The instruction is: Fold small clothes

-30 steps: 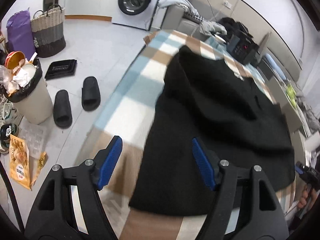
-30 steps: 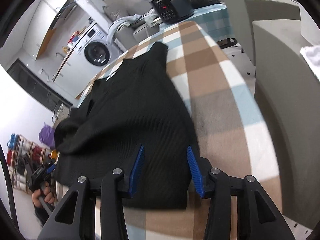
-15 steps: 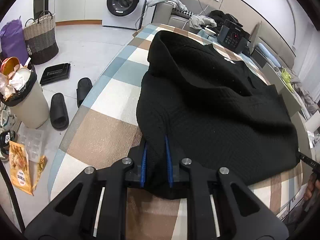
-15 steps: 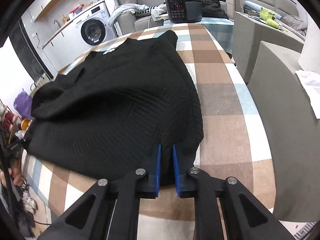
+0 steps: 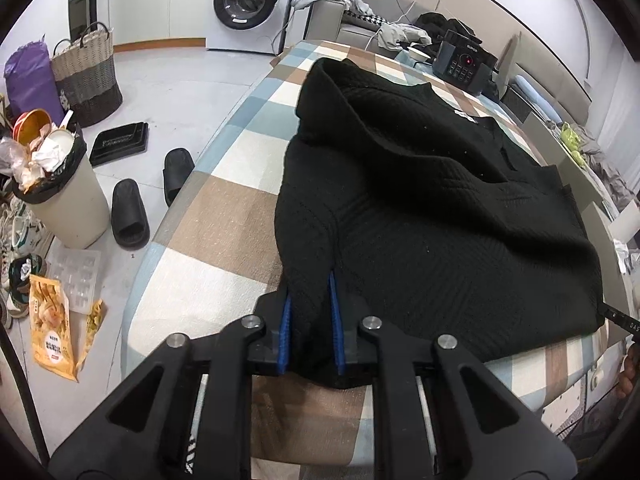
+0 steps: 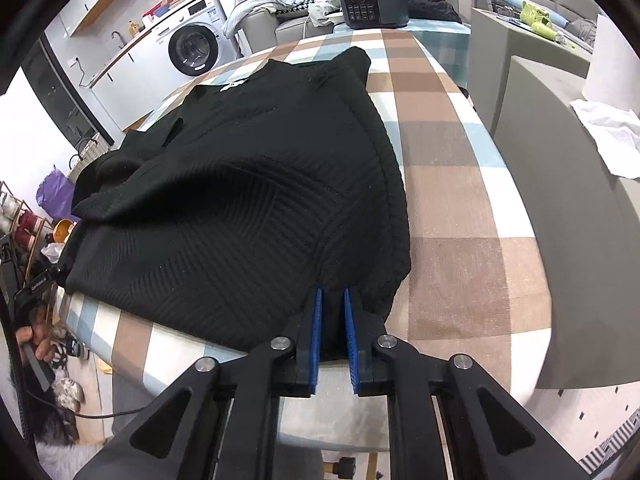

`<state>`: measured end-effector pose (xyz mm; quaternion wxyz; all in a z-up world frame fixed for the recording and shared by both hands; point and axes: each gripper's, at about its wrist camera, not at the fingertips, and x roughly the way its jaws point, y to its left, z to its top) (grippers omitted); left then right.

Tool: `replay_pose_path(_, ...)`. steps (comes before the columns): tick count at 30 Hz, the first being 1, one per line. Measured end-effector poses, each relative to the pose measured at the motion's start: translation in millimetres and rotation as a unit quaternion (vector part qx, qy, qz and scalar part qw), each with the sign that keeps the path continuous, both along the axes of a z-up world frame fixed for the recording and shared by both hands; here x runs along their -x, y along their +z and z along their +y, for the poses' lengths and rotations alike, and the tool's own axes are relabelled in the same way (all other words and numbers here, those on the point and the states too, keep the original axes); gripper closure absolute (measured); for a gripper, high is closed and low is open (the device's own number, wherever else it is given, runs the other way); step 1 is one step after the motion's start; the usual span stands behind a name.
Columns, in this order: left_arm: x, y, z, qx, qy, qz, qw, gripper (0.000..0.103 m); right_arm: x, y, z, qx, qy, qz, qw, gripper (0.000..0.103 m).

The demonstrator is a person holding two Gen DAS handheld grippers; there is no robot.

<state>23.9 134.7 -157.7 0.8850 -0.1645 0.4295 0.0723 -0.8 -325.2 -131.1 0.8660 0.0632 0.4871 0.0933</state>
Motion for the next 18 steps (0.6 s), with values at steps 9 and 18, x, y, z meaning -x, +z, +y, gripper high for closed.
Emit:
replay_pose_path(9,-32,37,26,0.001,0.028,-0.031,0.9991,0.045,-63,43,-16,-0.02,-0.019,-0.09,0.996,0.052)
replay_pose_path(18,-111,53,42,0.021,0.035,-0.031,0.9987,0.041,-175,36,19,0.031,0.018,-0.077,0.996,0.041)
